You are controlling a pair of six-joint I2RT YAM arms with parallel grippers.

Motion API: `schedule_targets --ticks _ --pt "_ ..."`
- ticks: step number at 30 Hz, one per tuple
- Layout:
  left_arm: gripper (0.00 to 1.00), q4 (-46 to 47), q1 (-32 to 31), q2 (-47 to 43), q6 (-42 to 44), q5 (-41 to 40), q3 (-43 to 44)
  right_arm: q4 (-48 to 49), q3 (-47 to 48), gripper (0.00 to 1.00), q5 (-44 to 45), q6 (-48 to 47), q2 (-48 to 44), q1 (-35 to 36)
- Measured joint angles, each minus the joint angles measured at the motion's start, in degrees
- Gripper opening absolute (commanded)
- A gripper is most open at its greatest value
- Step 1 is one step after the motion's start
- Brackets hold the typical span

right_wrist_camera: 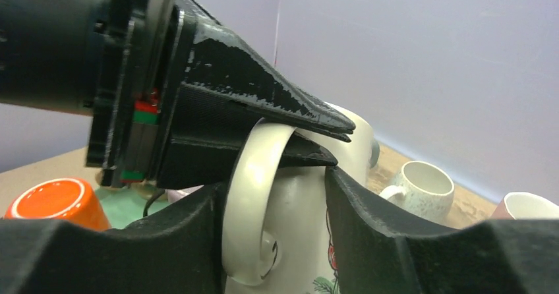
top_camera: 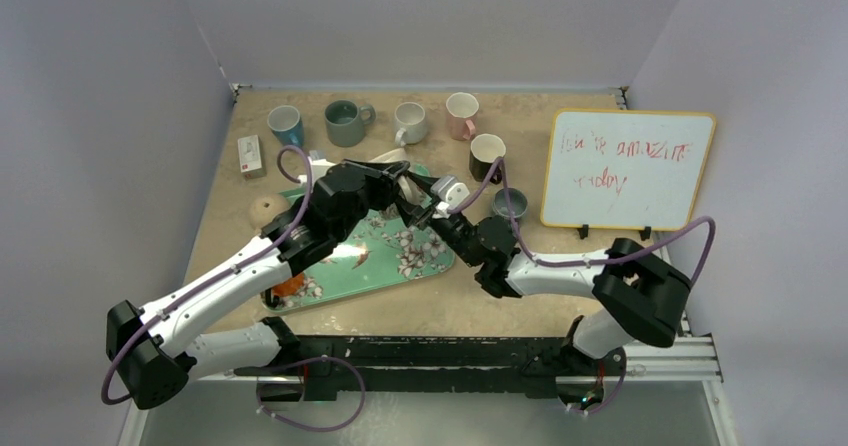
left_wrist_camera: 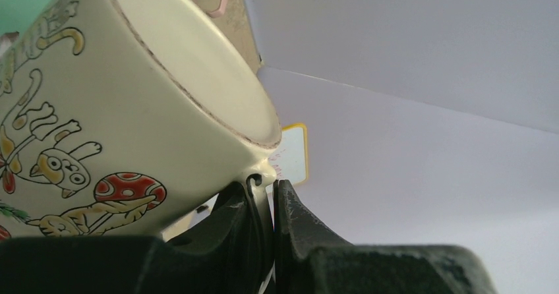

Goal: Turn the mug right side up
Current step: Turn over the cup on the tray.

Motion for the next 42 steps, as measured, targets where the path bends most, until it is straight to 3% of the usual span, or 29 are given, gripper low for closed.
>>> schedule_targets --ticks 3,9,10,16,23,34,42 --pt "0.00 -0.70 0.22 -0.28 -0.52 -0.20 0.35 1.97 1.29 0.39 1.38 0.42 2.32 0.17" --pt "0.00 -0.79 0.72 -0.37 -2.01 -0.24 0.68 9.88 1.92 0.02 3.96 0.70 6.51 0.87" --pt "0.00 -0.94 0.72 -0.48 -2.08 -0.26 0.68 10.45 1.92 0.00 4.09 1.36 6.80 0.98" --pt "0.00 -1.36 0.68 -1.25 -2.08 -0.15 0.55 10.49 1.90 0.00 3.87 1.62 6.43 1.20" --pt "0.27 -0.24 0.35 -4.39 -2.14 1.64 -2.51 7.06 0.94 0.00 2.43 1.84 3.87 1.53" --pt "0.39 0.46 -0.20 -9.94 -1.92 6.16 -6.23 -12.35 0.96 0.00 8.00 2.25 2.23 -0.68" --pt "0.64 -3.19 -0.22 -17.73 7.50 5.31 -9.57 -28.06 1.97 0.00 8.90 4.81 -6.05 -0.66"
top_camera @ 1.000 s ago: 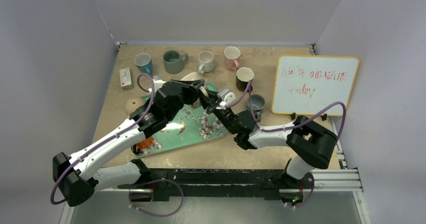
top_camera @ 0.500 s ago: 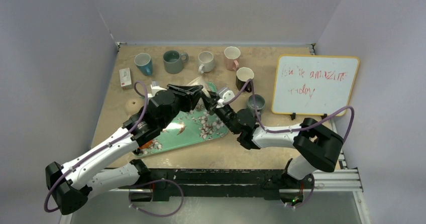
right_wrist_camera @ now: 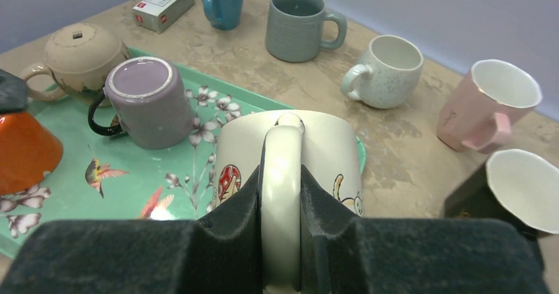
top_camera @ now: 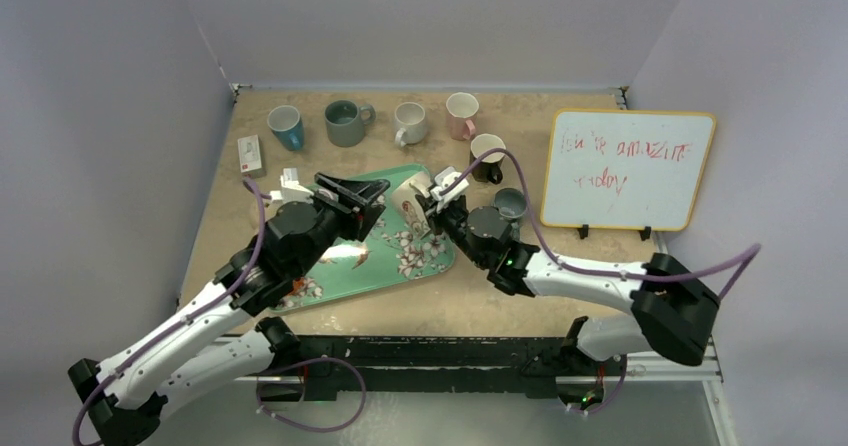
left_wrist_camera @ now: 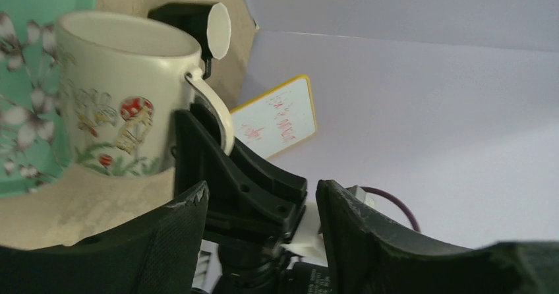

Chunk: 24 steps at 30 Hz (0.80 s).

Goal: Turn the mug right side up
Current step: Turn over the cup on the tray.

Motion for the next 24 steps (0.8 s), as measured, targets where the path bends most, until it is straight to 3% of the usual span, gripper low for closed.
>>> schedule_targets --ticks 7,12,16,24 --pt "0.74 -3.50 0.00 -7.63 20.24 -2.54 0.00 -15.04 0.72 0.00 0.50 0.87 -12.13 -0.04" --pt "0.87 -13.53 0.00 -1.40 39.06 -4.28 11.30 -32.20 5.31 0.00 -1.90 -0.35 -18.10 -0.11" --pt "0.95 -20.26 -0.02 4.57 49.88 -8.55 19.78 -46.60 11.19 0.00 -5.18 -2.23 -18.58 -0.11" --pt "1.00 -27.87 -0.02 0.22 63.25 -16.17 19.19 -71.36 23.91 0.00 -6.97 -6.80 -13.49 -0.11"
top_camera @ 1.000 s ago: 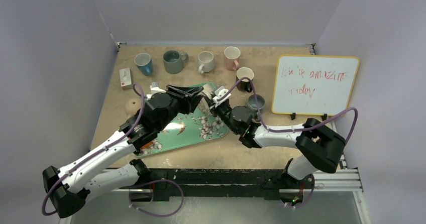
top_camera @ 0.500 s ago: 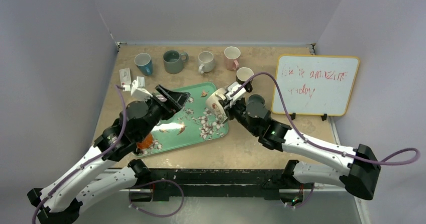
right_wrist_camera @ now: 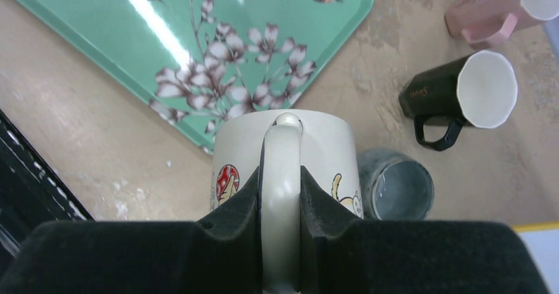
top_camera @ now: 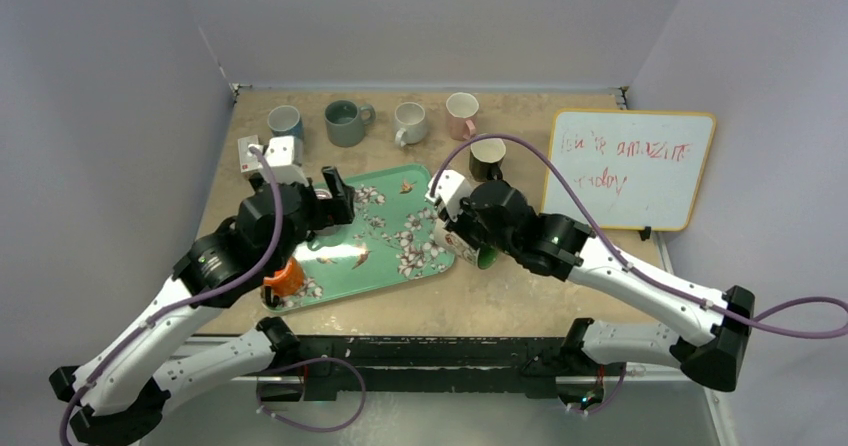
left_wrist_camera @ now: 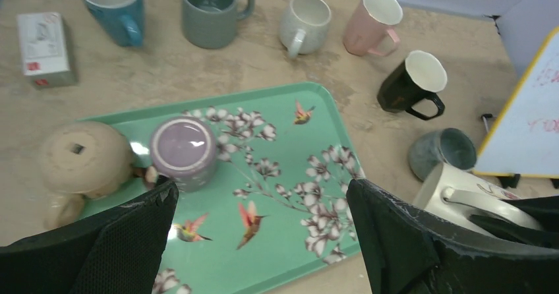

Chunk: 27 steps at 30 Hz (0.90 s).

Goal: Turn the mug right side up
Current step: Turn over the cup on the tray, then place the cup at the corner of the board.

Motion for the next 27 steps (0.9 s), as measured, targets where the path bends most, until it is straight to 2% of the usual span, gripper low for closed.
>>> schedule_targets --ticks 5,11,27 --pt "0.99 0.44 0.00 -7.30 7.04 -4.02 -1.27 -9.11 3.91 0.00 0.79 -1.38 5.22 0.00" --pt "0.96 2.45 0.02 -16.17 12.41 -5.90 -5.60 -18.93 4.04 0.00 2.38 -2.69 11.26 0.00" --pt "0.94 2.62 0.00 -18.36 16.31 -5.40 -6.69 -33.18 -1.99 0.00 9.25 -6.64 17.33 0.00"
